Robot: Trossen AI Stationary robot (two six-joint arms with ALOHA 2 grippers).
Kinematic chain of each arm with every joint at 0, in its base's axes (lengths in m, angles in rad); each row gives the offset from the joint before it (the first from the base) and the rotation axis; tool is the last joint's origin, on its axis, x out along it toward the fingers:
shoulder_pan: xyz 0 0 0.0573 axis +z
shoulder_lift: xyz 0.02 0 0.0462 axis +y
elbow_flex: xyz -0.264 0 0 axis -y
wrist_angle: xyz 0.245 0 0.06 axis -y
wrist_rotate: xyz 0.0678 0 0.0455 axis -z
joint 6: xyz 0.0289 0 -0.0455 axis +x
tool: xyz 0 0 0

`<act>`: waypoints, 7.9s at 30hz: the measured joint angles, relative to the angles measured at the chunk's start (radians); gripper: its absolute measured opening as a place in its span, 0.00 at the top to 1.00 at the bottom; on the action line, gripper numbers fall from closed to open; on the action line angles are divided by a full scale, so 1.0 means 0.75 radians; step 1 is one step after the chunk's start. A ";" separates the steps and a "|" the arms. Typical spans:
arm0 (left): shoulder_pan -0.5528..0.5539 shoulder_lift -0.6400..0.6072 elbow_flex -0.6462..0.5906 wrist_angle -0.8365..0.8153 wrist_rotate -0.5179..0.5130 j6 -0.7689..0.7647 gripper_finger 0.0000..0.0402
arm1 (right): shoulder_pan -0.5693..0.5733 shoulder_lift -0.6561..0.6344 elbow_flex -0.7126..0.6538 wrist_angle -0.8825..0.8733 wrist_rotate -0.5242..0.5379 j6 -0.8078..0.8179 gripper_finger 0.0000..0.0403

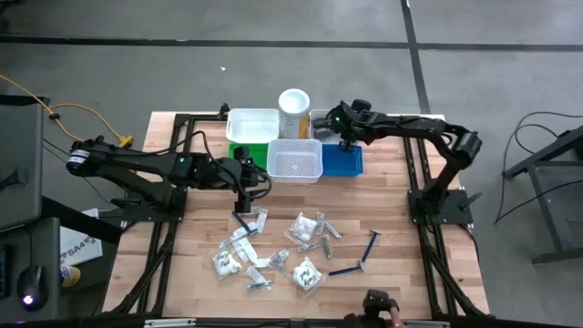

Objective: Pick & Place Travel size toiletries
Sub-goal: Put the blue razor into the blue bin

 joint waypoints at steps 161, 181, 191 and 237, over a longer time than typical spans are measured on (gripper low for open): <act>0.017 -0.359 -0.610 0.302 0.175 -0.031 0.48 | 0.397 -0.262 -0.264 0.110 -0.106 0.271 0.78; 0.017 -0.359 -0.610 0.291 0.176 -0.056 0.48 | 0.990 -0.453 -0.221 -0.389 -0.573 0.824 0.54; 0.017 -0.360 -0.610 0.290 0.176 -0.065 0.48 | 1.471 -0.429 -0.221 -0.317 -0.514 1.140 0.53; 0.017 -0.359 -0.610 0.287 0.175 -0.066 0.48 | 1.762 0.046 -0.218 0.046 -0.548 1.219 0.81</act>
